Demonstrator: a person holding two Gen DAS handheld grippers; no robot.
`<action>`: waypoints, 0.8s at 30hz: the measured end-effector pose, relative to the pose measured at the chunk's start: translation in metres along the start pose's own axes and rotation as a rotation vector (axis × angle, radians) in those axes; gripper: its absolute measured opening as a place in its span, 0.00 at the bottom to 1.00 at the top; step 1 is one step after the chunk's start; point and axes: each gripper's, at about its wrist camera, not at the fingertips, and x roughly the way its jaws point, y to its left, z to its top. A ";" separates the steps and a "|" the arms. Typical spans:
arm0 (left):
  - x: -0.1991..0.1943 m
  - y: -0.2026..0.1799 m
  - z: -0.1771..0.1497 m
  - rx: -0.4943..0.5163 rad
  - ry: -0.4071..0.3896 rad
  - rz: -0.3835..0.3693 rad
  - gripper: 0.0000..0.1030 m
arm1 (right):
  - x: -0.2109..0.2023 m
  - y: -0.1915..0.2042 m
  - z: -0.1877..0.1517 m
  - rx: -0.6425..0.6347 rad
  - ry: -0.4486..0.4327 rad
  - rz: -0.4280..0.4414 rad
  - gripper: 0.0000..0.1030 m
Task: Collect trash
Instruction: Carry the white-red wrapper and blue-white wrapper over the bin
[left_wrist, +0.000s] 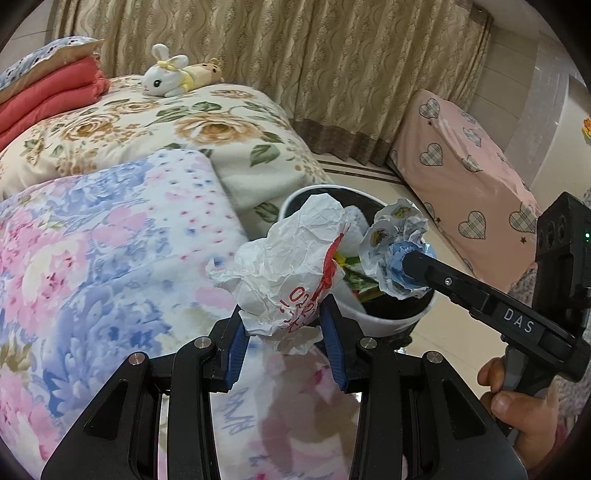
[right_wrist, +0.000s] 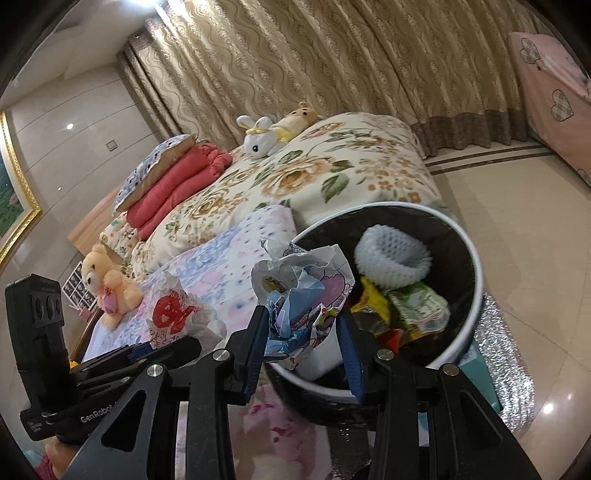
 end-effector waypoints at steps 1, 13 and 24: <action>0.001 -0.002 0.001 0.003 0.001 -0.002 0.35 | -0.001 -0.003 0.001 0.004 -0.001 -0.005 0.38; 0.015 -0.024 0.014 0.038 0.005 -0.022 0.35 | -0.004 -0.022 0.006 0.026 -0.009 -0.035 0.38; 0.029 -0.037 0.023 0.057 0.016 -0.030 0.35 | -0.006 -0.035 0.013 0.028 -0.015 -0.056 0.40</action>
